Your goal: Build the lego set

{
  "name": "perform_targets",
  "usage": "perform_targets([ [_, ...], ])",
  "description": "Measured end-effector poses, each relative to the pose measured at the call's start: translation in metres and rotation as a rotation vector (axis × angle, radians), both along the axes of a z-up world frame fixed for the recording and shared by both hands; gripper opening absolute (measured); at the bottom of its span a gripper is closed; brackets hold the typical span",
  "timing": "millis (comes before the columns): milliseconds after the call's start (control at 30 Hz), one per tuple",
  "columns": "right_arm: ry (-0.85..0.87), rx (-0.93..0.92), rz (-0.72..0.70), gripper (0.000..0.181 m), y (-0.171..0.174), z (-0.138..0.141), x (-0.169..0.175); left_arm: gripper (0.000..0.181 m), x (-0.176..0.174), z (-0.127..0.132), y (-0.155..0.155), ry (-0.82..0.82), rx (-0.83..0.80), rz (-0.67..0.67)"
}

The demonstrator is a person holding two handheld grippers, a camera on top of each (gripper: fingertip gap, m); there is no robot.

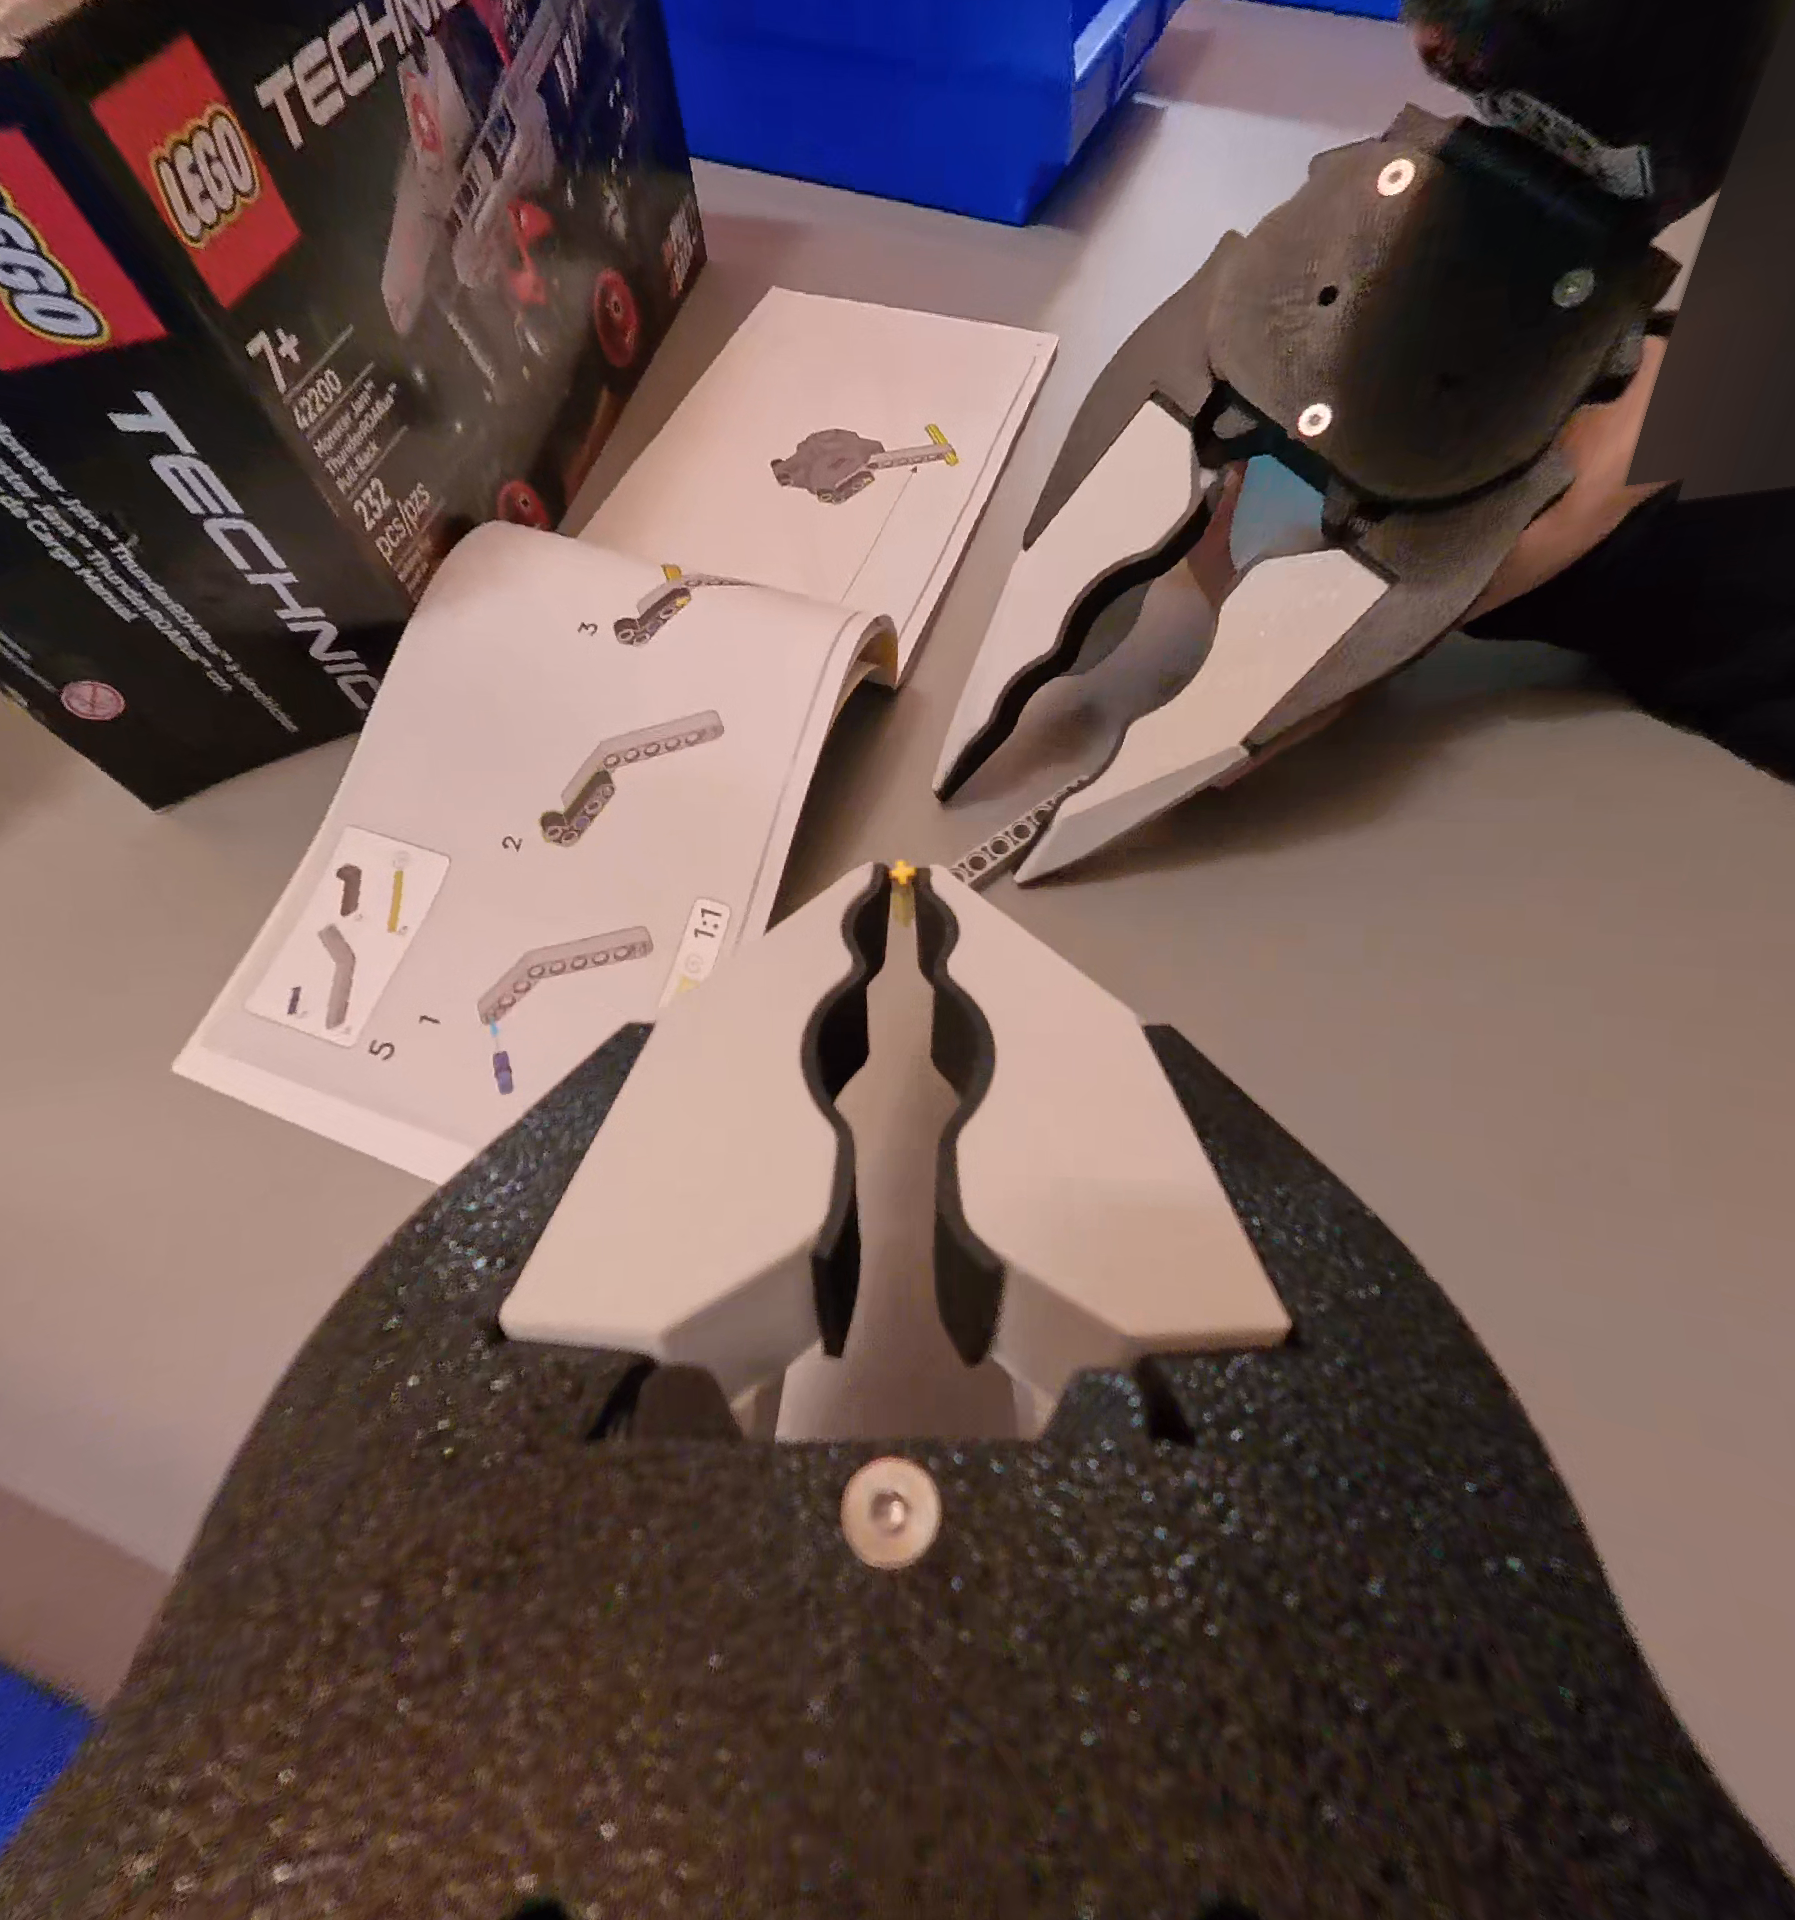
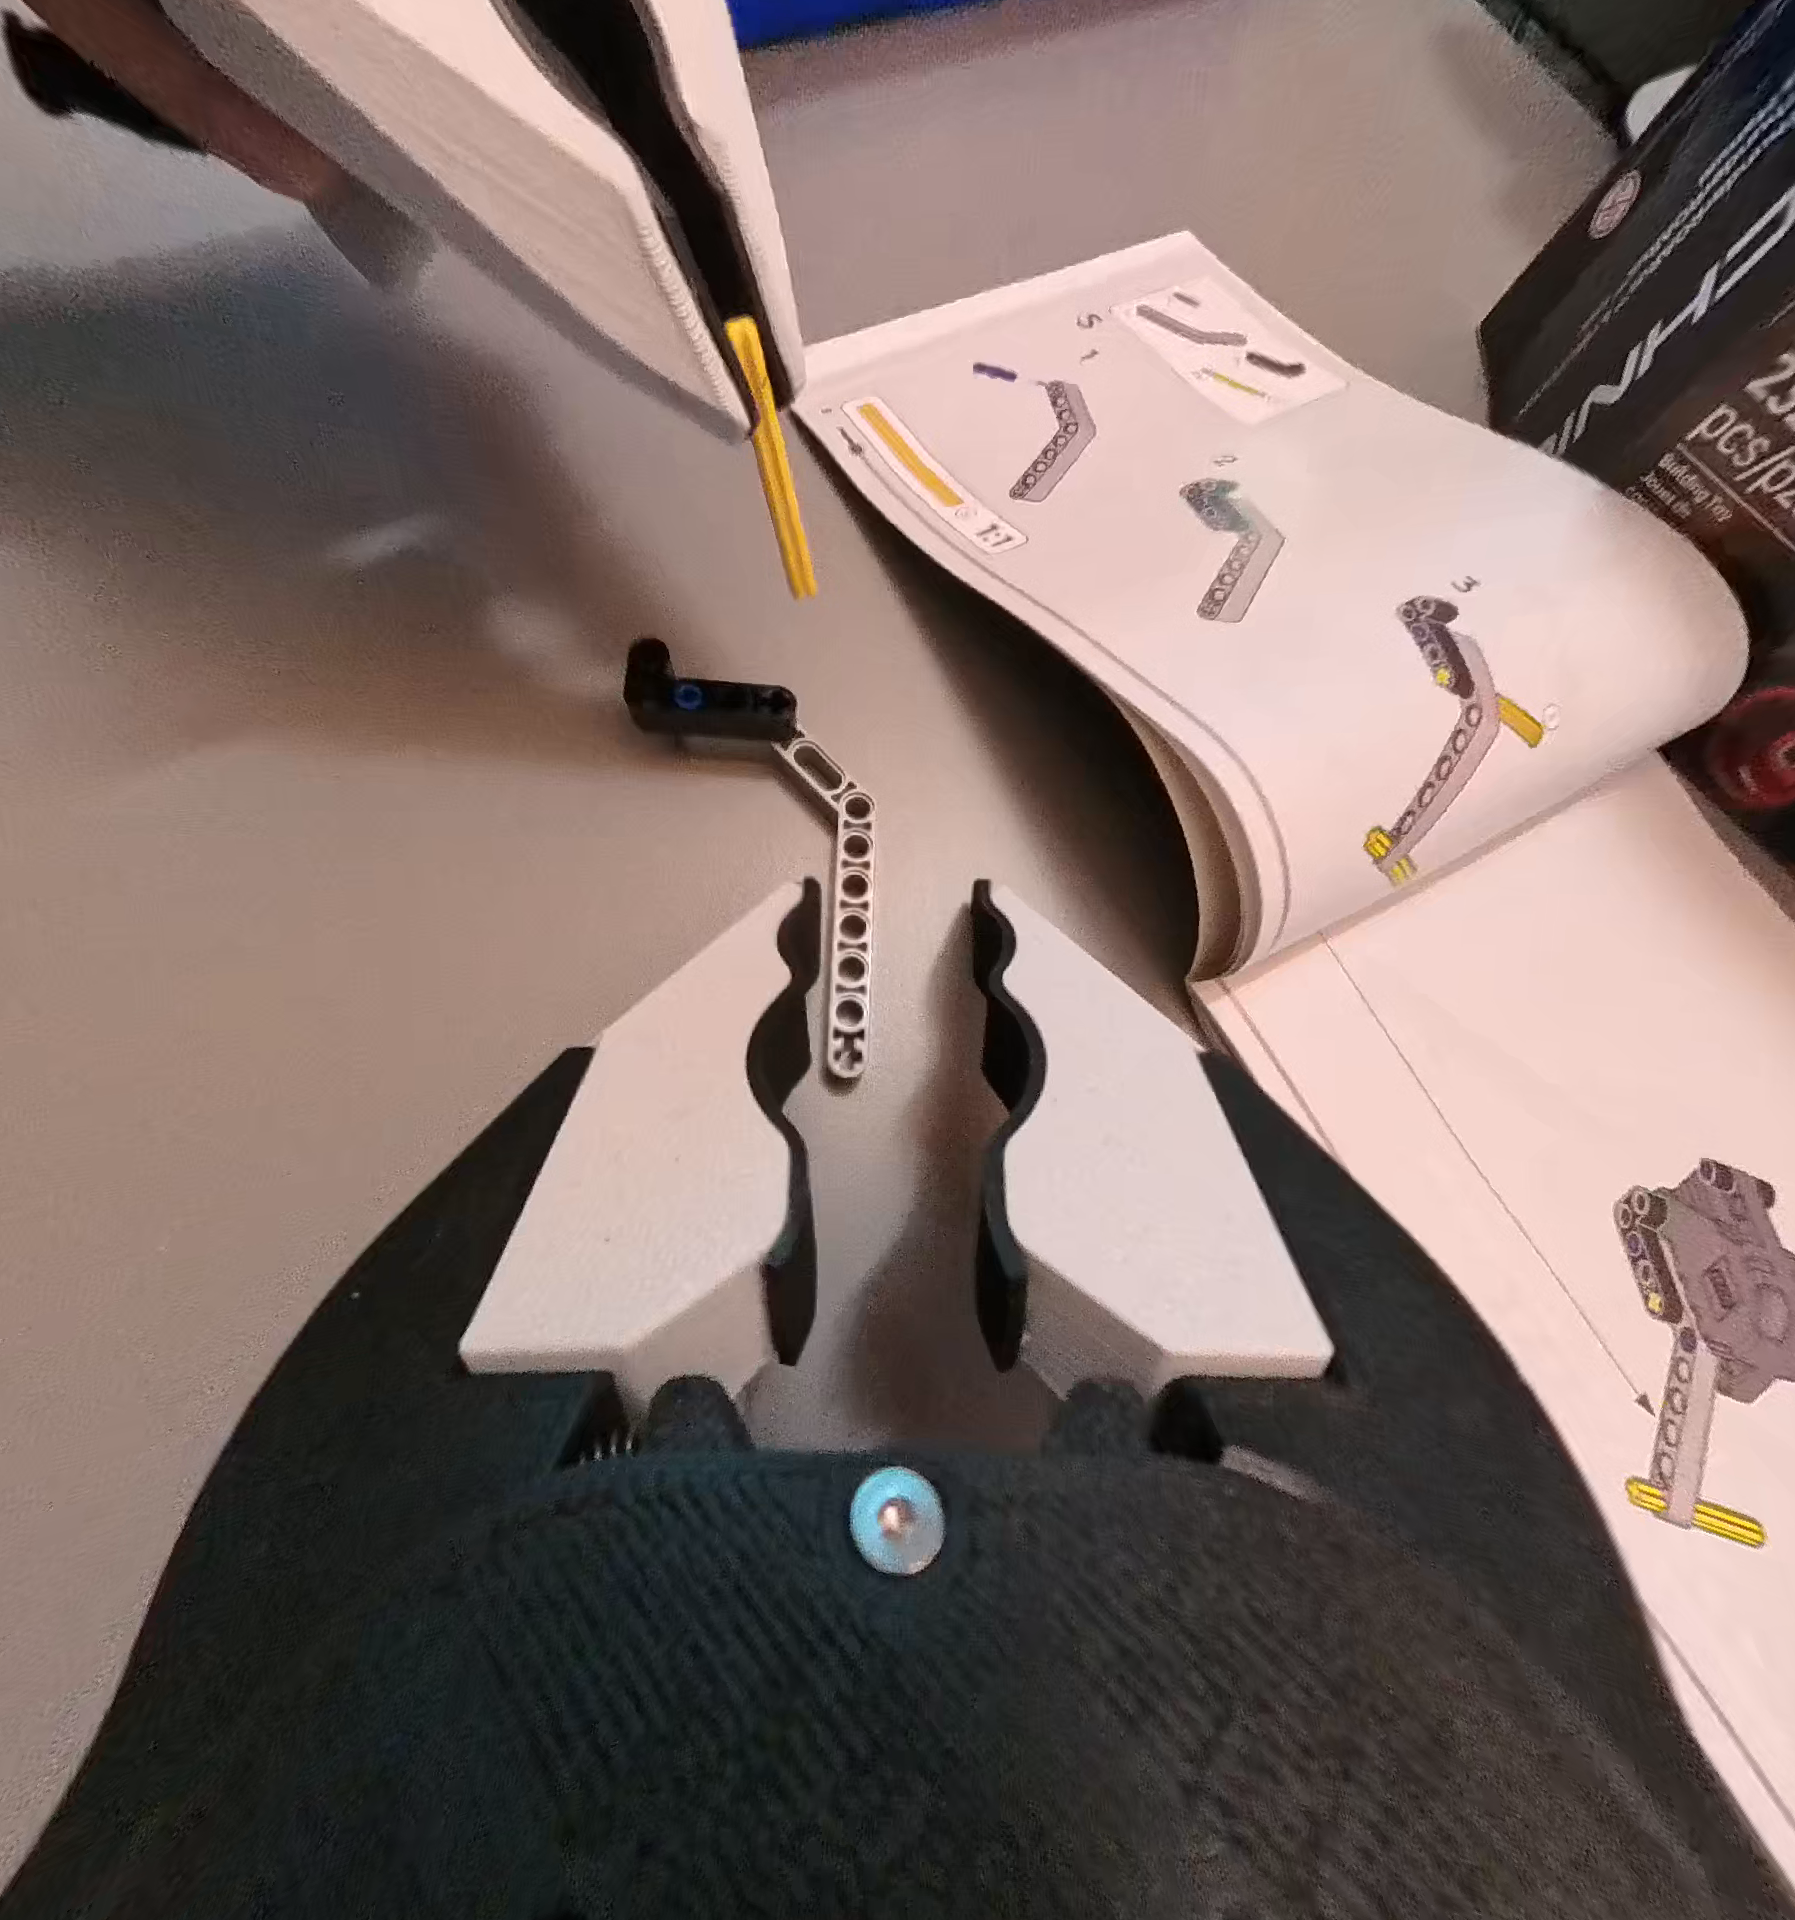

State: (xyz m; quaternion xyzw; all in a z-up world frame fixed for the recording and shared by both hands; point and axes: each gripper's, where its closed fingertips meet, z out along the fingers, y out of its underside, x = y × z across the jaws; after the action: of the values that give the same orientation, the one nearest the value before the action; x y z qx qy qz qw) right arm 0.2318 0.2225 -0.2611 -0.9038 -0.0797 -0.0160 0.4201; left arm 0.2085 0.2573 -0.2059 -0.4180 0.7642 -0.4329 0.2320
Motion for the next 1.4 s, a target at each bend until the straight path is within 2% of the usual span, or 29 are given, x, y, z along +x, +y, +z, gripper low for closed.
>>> perform_targets([
  [233,0.029,-0.014,0.05,0.006,0.0,-0.002,-0.01,0.002,-0.005,-0.008,-0.003,0.035,0.0,-0.013],
  [833,0.057,-0.019,0.045,0.006,0.0,-0.002,-0.01,0.001,-0.004,-0.017,-0.013,0.084,0.039,-0.047],
  [1233,0.065,-0.02,0.045,0.006,0.0,-0.002,-0.01,0.001,-0.006,-0.017,-0.011,0.128,0.131,-0.093],
  [1400,0.068,-0.021,0.045,0.006,0.0,-0.002,-0.01,0.001,-0.005,-0.019,-0.012,0.124,0.231,-0.138],
])
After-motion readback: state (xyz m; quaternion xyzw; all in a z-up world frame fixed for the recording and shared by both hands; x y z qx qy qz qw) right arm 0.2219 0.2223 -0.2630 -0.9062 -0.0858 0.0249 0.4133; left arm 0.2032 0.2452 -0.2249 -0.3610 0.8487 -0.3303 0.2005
